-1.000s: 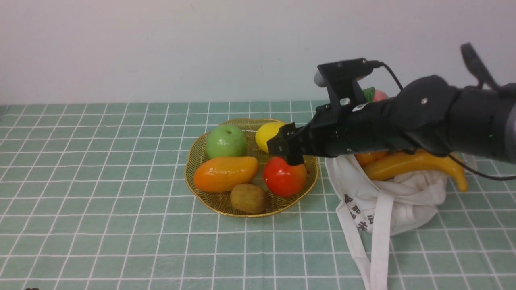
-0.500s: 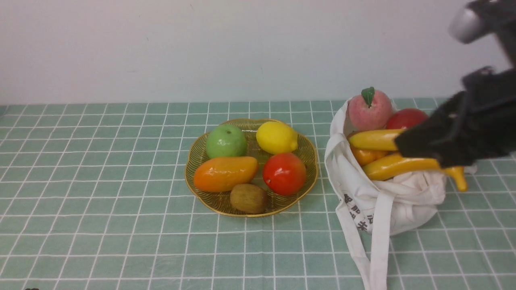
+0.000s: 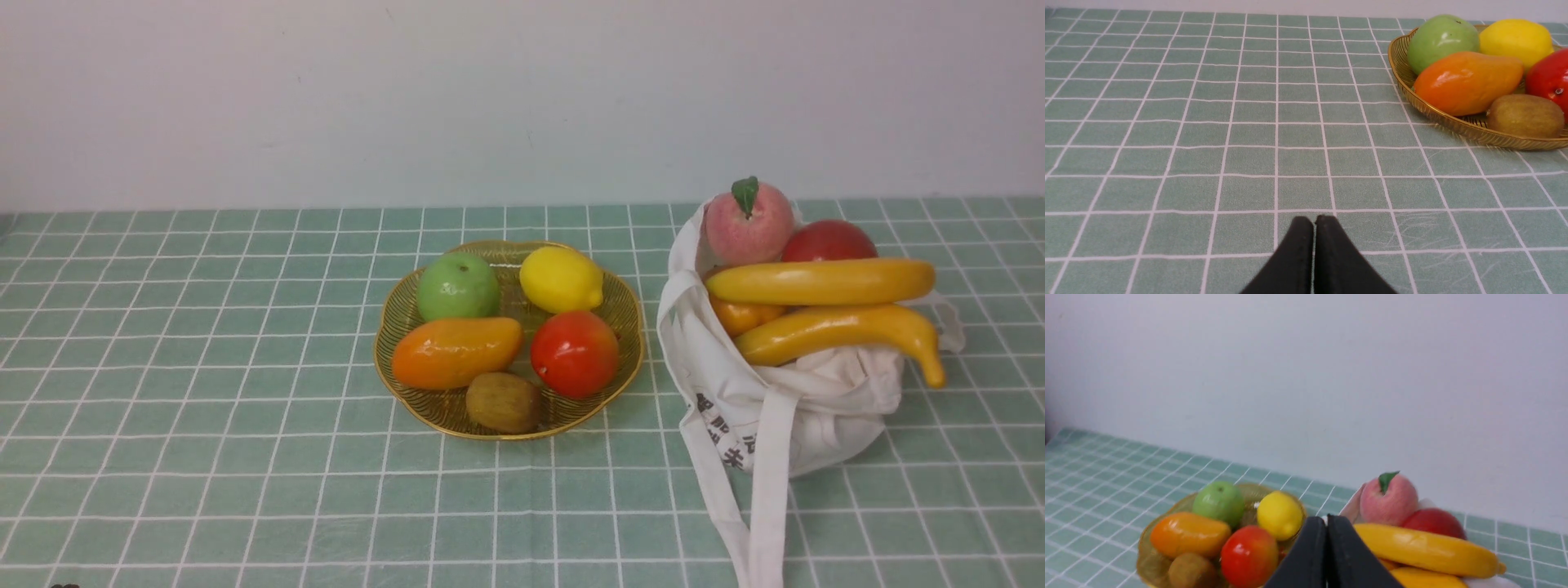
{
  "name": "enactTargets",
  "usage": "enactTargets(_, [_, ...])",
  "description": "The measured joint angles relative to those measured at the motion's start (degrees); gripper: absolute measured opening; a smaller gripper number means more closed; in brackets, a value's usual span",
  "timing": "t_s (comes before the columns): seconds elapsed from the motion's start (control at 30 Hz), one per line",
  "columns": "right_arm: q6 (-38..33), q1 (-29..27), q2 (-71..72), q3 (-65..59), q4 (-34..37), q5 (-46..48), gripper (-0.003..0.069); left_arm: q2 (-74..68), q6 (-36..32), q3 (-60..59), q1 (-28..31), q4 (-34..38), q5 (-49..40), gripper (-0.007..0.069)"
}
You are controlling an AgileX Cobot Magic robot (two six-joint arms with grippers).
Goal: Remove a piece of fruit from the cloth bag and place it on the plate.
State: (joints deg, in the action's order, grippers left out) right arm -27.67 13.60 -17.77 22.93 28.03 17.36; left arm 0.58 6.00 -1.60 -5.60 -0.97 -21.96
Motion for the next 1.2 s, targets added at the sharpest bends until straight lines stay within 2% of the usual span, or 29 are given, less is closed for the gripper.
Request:
enactTargets(0.1, [0.0,0.0,1.6,-3.7,1.0,-5.6,-0.0014,0.0,0.0,0.0,0.0,0.0,0.0,-0.0008])
enactTargets(0.23, [0.0,0.0,1.8,-5.2,1.2,-6.4,-0.0014,0.0,0.0,0.0,0.0,0.0,0.0,-0.0008])
enactTargets(0.93, [0.1,0.0,2.1,-8.7,1.1,0.6,-0.0014,0.0,0.0,0.0,0.0,0.0,0.0,-0.0008])
enactTargets(1.07, [3.4,0.0,4.6,-12.8,-3.7,-1.2,-0.0014,0.0,0.0,0.0,0.0,0.0,0.0,-0.0008])
enactTargets(1.2, [15.1,-2.4,9.3,-18.3,-14.1,-2.6,-0.0014,0.0,0.0,0.0,0.0,0.0,0.0,-0.0008])
